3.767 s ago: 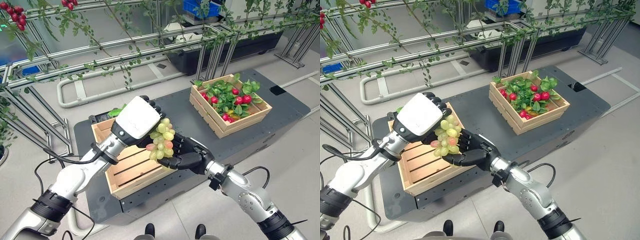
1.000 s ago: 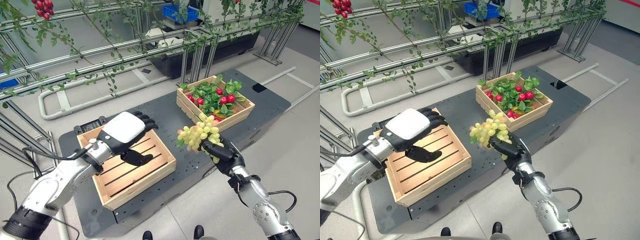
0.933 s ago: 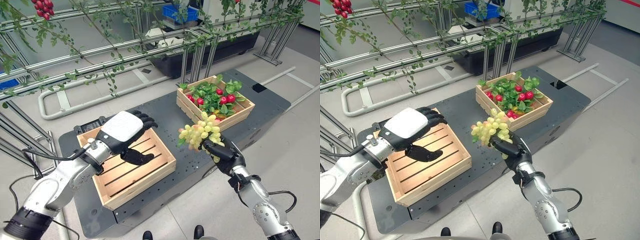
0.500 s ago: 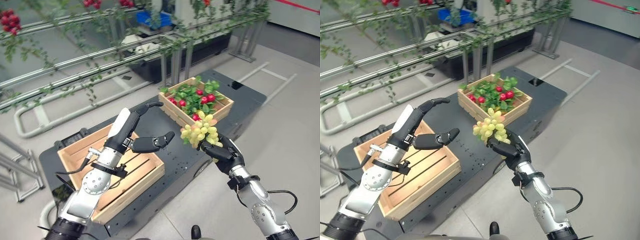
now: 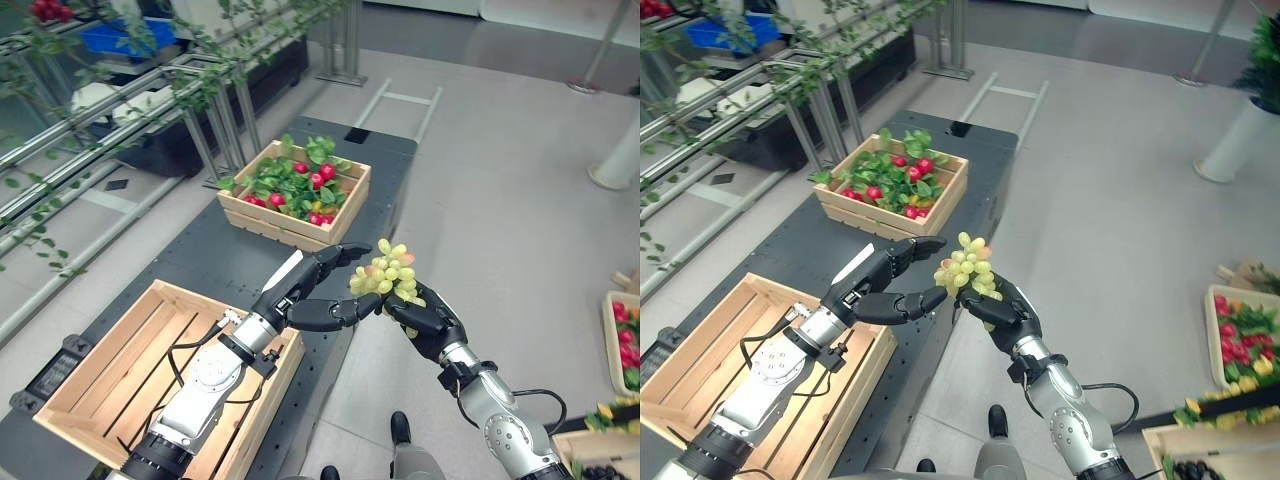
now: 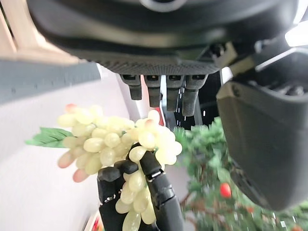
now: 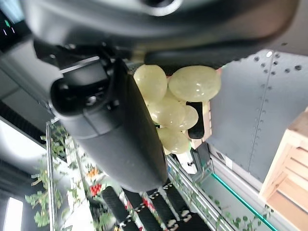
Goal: Pick up the fruits from the basket on one side to the basket on the other side
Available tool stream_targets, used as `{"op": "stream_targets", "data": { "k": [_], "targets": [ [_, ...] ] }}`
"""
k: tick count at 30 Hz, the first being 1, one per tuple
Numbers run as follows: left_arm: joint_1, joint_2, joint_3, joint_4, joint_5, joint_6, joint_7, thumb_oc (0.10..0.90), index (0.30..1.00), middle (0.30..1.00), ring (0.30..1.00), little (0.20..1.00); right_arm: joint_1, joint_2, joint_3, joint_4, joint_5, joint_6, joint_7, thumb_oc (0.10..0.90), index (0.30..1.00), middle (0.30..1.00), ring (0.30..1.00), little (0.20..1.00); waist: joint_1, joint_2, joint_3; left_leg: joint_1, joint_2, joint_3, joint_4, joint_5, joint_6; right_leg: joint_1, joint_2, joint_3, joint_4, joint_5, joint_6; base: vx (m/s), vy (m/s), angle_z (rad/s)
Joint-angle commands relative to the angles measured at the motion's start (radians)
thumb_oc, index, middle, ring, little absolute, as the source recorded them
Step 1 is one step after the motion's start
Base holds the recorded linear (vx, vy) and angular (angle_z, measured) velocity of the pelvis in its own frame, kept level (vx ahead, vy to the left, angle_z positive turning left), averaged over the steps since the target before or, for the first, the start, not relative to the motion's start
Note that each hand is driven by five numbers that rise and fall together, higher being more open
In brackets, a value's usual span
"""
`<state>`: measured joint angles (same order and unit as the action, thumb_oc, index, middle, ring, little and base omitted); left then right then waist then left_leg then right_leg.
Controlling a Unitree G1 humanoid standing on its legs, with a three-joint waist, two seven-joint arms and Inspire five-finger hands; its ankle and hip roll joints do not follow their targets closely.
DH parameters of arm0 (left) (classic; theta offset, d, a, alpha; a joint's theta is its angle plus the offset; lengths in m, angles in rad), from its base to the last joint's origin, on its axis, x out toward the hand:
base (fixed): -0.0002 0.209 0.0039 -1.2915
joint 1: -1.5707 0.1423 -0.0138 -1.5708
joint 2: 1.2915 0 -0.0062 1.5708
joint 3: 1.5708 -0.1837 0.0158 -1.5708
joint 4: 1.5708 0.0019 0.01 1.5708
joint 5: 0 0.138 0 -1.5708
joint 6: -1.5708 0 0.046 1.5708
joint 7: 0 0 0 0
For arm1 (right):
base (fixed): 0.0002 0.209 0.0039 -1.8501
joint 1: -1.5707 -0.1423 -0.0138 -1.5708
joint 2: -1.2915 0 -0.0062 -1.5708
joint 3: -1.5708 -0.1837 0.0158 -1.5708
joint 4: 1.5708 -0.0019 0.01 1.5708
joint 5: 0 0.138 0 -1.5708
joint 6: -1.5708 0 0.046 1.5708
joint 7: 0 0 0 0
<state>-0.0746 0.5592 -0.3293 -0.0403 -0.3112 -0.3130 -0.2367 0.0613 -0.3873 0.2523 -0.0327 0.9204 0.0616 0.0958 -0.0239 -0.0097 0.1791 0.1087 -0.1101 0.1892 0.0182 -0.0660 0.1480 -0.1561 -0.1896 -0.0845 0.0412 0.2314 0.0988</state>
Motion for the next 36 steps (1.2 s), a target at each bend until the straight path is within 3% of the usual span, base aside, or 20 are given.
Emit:
{"op": "stream_targets", "data": {
  "k": [1,5,8,10,11,12,13,17,19,25,34,35,36],
  "targets": [
    [-0.101,-0.011,0.065,-0.110,-0.106,-0.100,-0.008,0.800,0.900,0.900,0.900,0.900,-0.151,0.000,-0.035,-0.108,0.104,-0.081,0.092,0.400,0.300,0.300,0.300,0.300,0.034,0.027,-0.043,0.016,0.004,-0.121,-0.070,-0.016,-0.109,0.008,-0.032,-0.056,0.138,-0.065,0.106,-0.11,0.037,-0.70],
    [-0.070,-0.015,0.063,-0.126,-0.107,-0.100,-0.025,0.800,0.900,0.900,0.900,0.900,-0.160,0.007,-0.003,-0.085,0.075,-0.090,0.121,0.400,0.300,0.300,0.300,0.300,0.073,0.044,-0.058,-0.012,0.025,-0.044,-0.100,0.017,-0.094,0.033,-0.026,-0.175,0.393,-0.187,0.074,-0.15,0.020,-0.74],
    [-0.049,0.003,0.077,-0.128,-0.104,-0.110,-0.028,0.800,0.900,0.900,0.900,0.900,-0.163,0.014,0.015,-0.064,0.067,-0.102,0.152,0.400,0.300,0.300,0.300,0.300,0.101,0.033,-0.061,-0.049,0.030,0.014,-0.072,0.016,-0.095,0.082,-0.027,-0.216,0.468,-0.260,0.064,-0.12,-0.074,-0.53],
    [-0.037,0.015,0.090,-0.128,-0.120,-0.106,-0.025,0.800,0.900,0.900,0.900,0.900,-0.155,0.021,0.018,-0.055,0.055,-0.100,0.169,0.400,0.300,0.300,0.300,0.300,0.113,0.023,-0.071,-0.065,0.033,0.052,-0.066,0.015,-0.095,0.129,-0.037,-0.245,0.461,-0.275,0.070,-0.05,-0.099,-0.73],
    [-0.026,0.024,0.103,-0.133,-0.138,-0.095,-0.025,0.800,0.900,0.900,0.900,0.900,-0.151,0.027,0.024,-0.049,0.048,-0.098,0.181,0.400,0.300,0.300,0.300,0.300,0.122,0.007,-0.080,-0.060,0.024,0.075,-0.081,0.009,-0.099,0.183,-0.057,-0.260,0.433,-0.295,0.091,-0.06,-0.194,-0.90],
    [-0.016,0.033,0.114,-0.142,-0.143,-0.087,-0.014,0.800,0.900,0.900,0.900,0.900,-0.153,0.033,0.034,-0.050,0.039,-0.091,0.186,0.400,0.300,0.300,0.300,0.300,0.130,-0.002,-0.092,-0.068,0.032,0.119,-0.098,0.025,-0.109,0.246,-0.058,-0.294,0.342,-0.311,0.093,-0.05,-0.182,-1.11],
    [-0.014,0.034,0.114,-0.143,-0.145,-0.086,-0.015,0.800,0.900,0.900,0.900,0.900,-0.152,0.034,0.035,-0.050,0.039,-0.091,0.185,0.400,0.300,0.300,0.300,0.300,0.132,-0.002,-0.093,-0.068,0.034,0.124,-0.099,0.027,-0.111,0.254,-0.055,-0.296,0.328,-0.311,0.093,-0.13,-0.230,-1.73],
    [-0.006,0.030,0.116,-0.152,-0.138,-0.090,0.003,0.800,0.900,0.900,0.900,0.900,-0.166,0.037,0.053,-0.050,0.030,-0.079,0.180,0.400,0.300,0.300,0.300,0.300,0.144,-0.005,-0.107,-0.105,0.102,0.244,-0.101,0.084,-0.169,0.367,-0.018,-0.367,0.065,-0.358,0.063,-0.16,-0.249,-1.44],
    [-0.005,0.009,0.113,-0.156,-0.147,-0.092,0.004,0.800,0.900,0.900,0.900,0.900,-0.167,0.033,0.066,-0.055,0.020,-0.085,0.175,0.400,0.300,0.300,0.300,0.300,0.141,-0.005,-0.108,-0.115,0.133,0.297,-0.103,0.105,-0.187,0.393,-0.004,-0.392,-0.014,-0.340,0.059,-0.24,-0.314,-1.13],
    [-0.026,-0.044,0.088,-0.139,-0.158,-0.127,0.009,0.800,0.900,0.900,0.900,0.900,-0.136,0.016,0.064,-0.056,0.003,-0.122,0.164,0.400,0.300,0.300,0.300,0.300,0.101,-0.015,-0.097,-0.130,0.187,0.322,-0.105,0.137,-0.221,0.366,0.038,-0.379,-0.123,-0.263,0.049,-0.25,-0.304,-0.93],
    [-0.049,-0.108,0.081,-0.134,-0.227,-0.139,0.013,0.800,0.900,0.900,0.900,0.900,-0.124,-0.015,0.024,-0.080,-0.013,-0.113,0.158,0.400,0.300,0.300,0.300,0.300,0.042,-0.028,-0.070,-0.183,0.293,0.297,-0.105,0.221,-0.292,0.286,0.106,-0.320,-0.128,-0.233,0.007,-0.19,-0.207,-0.41],
    [-0.048,-0.111,0.082,-0.134,-0.232,-0.143,0.011,0.800,0.900,0.900,0.900,0.900,-0.121,-0.020,0.017,-0.084,-0.012,-0.107,0.164,0.400,0.300,0.300,0.300,0.300,0.039,-0.031,-0.068,-0.182,0.294,0.288,-0.103,0.217,-0.291,0.283,0.110,-0.313,-0.128,-0.234,0.004,-0.10,-0.099,-0.05],
    [-0.044,-0.117,0.086,-0.135,-0.239,-0.141,0.020,0.800,0.900,0.900,0.900,0.900,-0.119,-0.029,0.007,-0.085,-0.007,-0.094,0.181,0.400,0.300,0.300,0.300,0.300,0.045,-0.040,-0.066,-0.179,0.280,0.220,-0.095,0.203,-0.285,0.281,0.114,-0.277,-0.128,-0.236,-0.002,-0.07,-0.074,-0.06]
  ]
}}
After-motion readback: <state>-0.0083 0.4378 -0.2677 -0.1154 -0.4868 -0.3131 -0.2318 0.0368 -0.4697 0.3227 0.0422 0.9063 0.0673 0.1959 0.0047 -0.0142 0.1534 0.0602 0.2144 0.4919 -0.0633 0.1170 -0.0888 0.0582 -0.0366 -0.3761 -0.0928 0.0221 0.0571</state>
